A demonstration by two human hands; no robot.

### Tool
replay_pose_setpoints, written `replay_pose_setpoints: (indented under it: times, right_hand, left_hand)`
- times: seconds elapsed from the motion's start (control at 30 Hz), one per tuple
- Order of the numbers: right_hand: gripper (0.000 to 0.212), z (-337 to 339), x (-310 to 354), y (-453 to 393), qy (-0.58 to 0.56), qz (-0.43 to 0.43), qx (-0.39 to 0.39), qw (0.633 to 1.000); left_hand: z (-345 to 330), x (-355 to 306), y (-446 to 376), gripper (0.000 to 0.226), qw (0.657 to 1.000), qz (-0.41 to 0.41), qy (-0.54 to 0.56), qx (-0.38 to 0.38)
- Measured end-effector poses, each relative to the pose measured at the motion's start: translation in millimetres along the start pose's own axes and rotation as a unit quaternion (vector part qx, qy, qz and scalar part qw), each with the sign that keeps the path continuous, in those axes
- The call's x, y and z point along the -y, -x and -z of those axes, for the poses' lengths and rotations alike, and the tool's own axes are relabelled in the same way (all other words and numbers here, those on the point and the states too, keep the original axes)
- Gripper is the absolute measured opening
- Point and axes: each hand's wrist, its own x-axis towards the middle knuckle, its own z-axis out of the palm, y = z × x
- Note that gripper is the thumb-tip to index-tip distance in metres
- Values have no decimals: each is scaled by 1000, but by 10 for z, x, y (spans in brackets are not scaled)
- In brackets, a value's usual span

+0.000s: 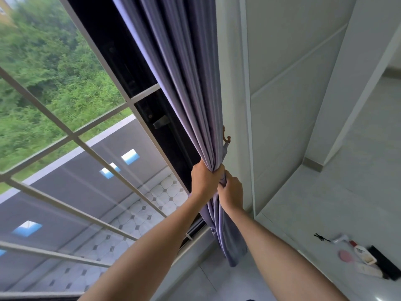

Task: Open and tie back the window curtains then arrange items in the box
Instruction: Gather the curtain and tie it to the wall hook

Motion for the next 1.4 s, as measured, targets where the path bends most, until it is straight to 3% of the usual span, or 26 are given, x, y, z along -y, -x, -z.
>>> replay_pose_setpoints:
  times: [0.07,0.1,0.2,0.27,0.4,0.5,0.67,0.77,0.9,0.97,1.07,1.23,1.4]
  right_hand:
    - [21,37,-9,-15,8,-6,-4,1000]
    - [20,63,-18,-25,12,-10,-4,1000]
    - [19,112,-87,-79,30,-16,14,999]
    - [17,139,-127,-118,28,-3,25,999]
    - [17,271,-105,-138,0,8,44,999]
    - [19,358,-94,-146,-6,6,62,998]
    - [13,491,-59,-148,-20,7,74,997]
    - [14,536,-41,-142,-22,7,84,996]
    - [18,602,-36,-135,-17,15,88,996]
    - [19,624,-50,-140,-16,12,88,996]
    - [20,634,-52,-136,-22,5,88,996]
    - [22,593,-36,-108,-23,16,98,995]
    - [24,624,-24,-107,-36,8,110,993]
  left_hand:
    - [-21,10,-32,15,1000,3,16,10]
    - [-11,11,-53,21,999,7,21,25]
    - [128,61,-128,68,989,13,4,147]
    - [259,154,-112,74,976,20,-14,218]
    - [405,474,-56,39,969,51,-124,209]
    - [363,593,-82,33,958,21,-209,195]
    - [164,588,-105,27,960,30,-161,226]
    - [116,588,-152,18,963,80,-85,243]
    - [135,541,-245,24,930,127,-91,332]
    - [164,515,-273,14,917,144,-104,356]
    - [238,508,-303,12,922,145,-114,341]
    - [277,493,-269,15,929,5,-316,193]
    - [162,421,-202,11,941,-7,-329,84]
